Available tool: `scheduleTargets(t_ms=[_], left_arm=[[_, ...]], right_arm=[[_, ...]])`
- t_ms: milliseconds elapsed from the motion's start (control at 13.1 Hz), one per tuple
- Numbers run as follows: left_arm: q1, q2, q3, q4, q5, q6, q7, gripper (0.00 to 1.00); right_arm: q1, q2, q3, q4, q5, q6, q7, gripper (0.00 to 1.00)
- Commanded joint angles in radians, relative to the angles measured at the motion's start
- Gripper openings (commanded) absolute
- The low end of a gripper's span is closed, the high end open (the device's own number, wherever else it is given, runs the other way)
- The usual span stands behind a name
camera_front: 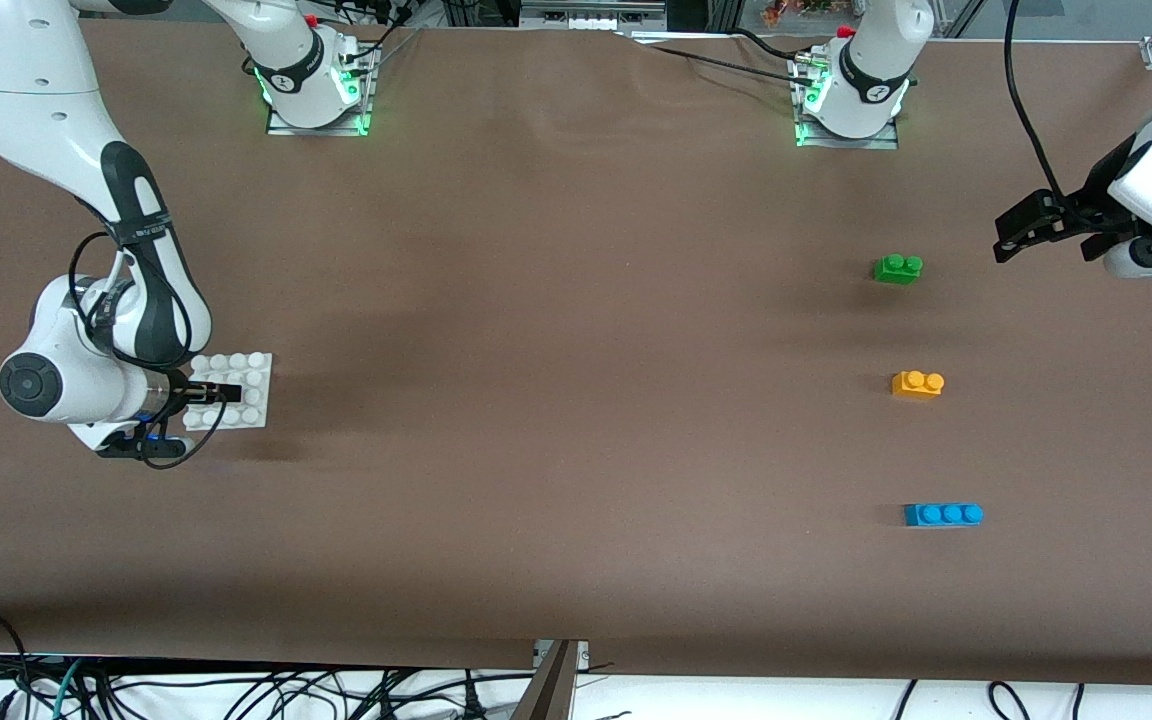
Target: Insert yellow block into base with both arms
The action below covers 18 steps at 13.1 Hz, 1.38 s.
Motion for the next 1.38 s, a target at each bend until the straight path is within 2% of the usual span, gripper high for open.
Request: scheduleTargets(t_ms=[0,918,1301], left_arm=[[-0.005,0.013,-0.002,0.032,0.008,-0.026,-0.023,1.0],[0.001,0.013,0.001,0.032,0.0,-0.037,-0.023,1.0],[-0.002,0.013,-0.002,0.034,0.0,-0.037,-0.023,1.0]], right_arm=[[0.001,-0.003,0.005,-0.016,0.002,0.017,0.0,1.0],[-0.004,0.044,0.004,-0.022,0.0,0.02,-0.056,1.0],[0.002,0.075,0.007,-0.022,0.002,0.063,-0.054,1.0]])
